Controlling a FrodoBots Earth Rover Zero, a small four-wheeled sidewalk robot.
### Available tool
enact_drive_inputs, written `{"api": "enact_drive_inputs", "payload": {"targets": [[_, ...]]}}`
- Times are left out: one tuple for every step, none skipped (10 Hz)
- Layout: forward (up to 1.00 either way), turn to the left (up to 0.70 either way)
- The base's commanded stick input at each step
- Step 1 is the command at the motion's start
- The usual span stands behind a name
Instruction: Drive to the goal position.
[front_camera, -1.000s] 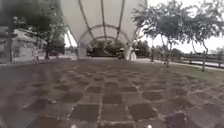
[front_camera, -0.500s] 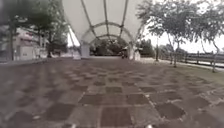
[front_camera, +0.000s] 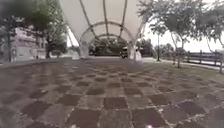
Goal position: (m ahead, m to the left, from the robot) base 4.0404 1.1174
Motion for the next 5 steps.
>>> {"api": "enact_drive_inputs", "payload": {"targets": [[0.98,-0.38],[0.98,-0.15],[0.98,0.00],[0.98,0.00],[0.98,0.00]]}}
